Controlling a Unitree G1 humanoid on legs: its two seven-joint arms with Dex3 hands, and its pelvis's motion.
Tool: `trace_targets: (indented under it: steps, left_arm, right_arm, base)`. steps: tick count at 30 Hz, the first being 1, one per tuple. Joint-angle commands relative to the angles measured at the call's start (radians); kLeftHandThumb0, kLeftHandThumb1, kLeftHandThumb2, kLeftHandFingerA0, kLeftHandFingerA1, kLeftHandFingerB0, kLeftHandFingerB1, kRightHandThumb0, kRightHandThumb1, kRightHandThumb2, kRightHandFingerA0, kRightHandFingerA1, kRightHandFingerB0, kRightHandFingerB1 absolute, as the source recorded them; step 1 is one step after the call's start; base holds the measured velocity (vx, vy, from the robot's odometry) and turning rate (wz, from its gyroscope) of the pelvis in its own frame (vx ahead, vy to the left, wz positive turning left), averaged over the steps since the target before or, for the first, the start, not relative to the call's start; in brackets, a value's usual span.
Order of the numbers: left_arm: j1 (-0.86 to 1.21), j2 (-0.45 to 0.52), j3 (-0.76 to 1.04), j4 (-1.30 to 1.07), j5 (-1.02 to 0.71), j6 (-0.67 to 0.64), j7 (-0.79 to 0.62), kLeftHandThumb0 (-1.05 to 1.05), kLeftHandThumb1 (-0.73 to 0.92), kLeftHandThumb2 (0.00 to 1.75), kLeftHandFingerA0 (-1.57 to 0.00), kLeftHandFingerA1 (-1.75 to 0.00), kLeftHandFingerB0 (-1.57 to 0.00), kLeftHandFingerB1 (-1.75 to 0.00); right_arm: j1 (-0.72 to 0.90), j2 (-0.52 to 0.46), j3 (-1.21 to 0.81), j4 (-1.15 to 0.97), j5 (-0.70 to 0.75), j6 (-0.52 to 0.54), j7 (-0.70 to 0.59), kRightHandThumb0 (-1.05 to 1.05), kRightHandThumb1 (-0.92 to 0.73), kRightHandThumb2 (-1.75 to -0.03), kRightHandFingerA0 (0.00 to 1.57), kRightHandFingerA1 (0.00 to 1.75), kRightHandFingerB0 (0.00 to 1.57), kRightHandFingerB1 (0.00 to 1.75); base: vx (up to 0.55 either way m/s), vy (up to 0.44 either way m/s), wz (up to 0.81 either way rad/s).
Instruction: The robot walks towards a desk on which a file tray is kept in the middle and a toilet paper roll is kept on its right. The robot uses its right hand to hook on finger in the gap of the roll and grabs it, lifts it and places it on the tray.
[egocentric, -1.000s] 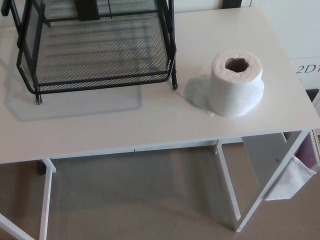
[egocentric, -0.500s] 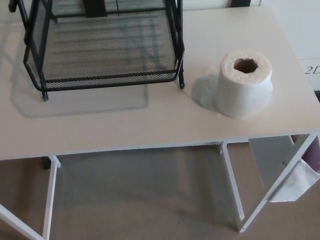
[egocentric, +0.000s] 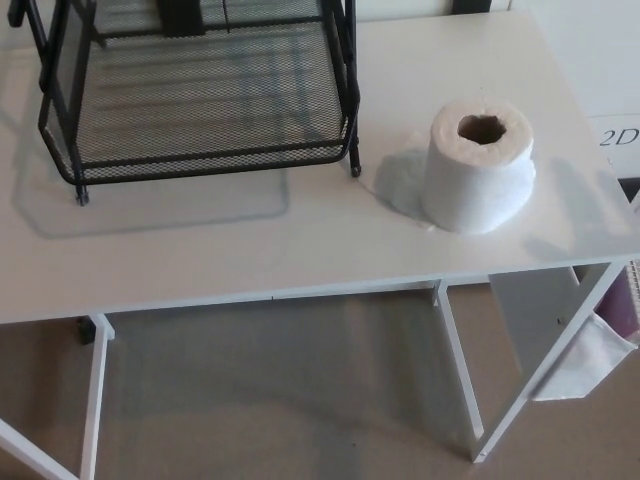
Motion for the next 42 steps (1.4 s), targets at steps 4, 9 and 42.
trace_targets:
  steps: [4,9,42]
  left_arm:
    - [0.016,0.01,0.018,0.006,-0.018,-0.013,-0.007,-1.05,0.73,1.3,-0.02,-0.71,-0.01,-0.56]
    - [-0.002,0.003,0.037,0.029,-0.033,0.006,0.008,-1.05,0.74,1.29,-0.01,-0.63,0.0,-0.53]
    - [0.017,0.005,0.004,-0.014,0.007,0.003,0.032,-1.05,0.76,1.3,-0.07,-0.72,-0.01,-0.57]
  right_arm:
    - [-0.165,-0.042,0.306,-0.174,-0.189,0.311,0.281,-0.59,-0.56,-0.59,0.19,0.43,0.09,0.25]
    - [-0.235,-0.032,0.376,-0.093,-0.233,0.292,0.281,-0.37,-0.39,-0.95,0.0,0.52,0.0,0.51]
    - [-0.23,0.016,0.517,-0.119,-0.393,0.24,0.316,-0.35,-0.4,-0.96,0.04,0.54,0.0,0.49]
  base:
    - [0.0,0.0,0.0]
    - [0.0,0.0,0.0]
    - [0.0,0.0,0.0]
